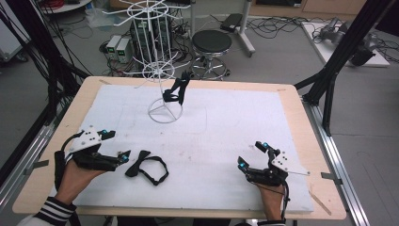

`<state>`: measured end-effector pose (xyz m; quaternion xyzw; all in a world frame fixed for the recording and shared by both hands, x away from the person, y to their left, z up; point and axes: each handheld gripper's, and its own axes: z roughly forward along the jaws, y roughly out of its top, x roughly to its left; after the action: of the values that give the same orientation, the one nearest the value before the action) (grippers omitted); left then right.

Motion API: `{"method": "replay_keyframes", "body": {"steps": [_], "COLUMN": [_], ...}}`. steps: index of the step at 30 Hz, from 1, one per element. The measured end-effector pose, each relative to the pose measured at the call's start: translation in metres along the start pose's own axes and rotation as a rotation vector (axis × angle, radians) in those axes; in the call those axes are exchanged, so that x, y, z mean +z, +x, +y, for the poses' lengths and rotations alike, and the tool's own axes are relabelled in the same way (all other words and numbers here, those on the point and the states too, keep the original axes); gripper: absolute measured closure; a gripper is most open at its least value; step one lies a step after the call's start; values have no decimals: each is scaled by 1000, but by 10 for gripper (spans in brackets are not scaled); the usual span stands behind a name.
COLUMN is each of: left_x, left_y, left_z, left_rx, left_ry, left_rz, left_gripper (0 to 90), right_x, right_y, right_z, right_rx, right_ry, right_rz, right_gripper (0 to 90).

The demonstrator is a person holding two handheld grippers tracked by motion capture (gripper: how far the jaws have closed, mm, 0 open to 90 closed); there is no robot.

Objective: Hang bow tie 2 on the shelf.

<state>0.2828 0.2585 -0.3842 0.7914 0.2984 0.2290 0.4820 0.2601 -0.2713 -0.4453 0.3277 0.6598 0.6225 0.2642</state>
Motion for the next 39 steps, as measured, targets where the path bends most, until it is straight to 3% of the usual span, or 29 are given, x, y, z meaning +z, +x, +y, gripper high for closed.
{"method": "replay_keyframes", "body": {"steps": [2, 7, 14, 20, 29, 39], "left_x": [3, 10, 19, 29, 46, 60], "left_y": [0, -1, -4, -10, -16, -20], "left_z": [3, 7, 7, 8, 11, 7], "left_rx": [13, -16, -26, -30, -39, -52], "left_ry": [37, 127, 251, 323, 409, 540], "left_rz": [-7, -38, -55, -121, -149, -110], "left_gripper": [98, 99, 102, 102, 168, 238], "right_x": [0, -1, -1, -2, -2, -4], "right_y": [1, 0, 1, 1, 0, 1], "right_z": [0, -1, -7, -7, -8, -9], "right_rx": [-5, 5, -6, 10, -1, 6], "right_ry": [-3, -5, -10, -14, -29, -32], "right_rz": [1, -1, -1, 1, 1, 3], "right_gripper": [102, 102, 102, 102, 102, 102]}}
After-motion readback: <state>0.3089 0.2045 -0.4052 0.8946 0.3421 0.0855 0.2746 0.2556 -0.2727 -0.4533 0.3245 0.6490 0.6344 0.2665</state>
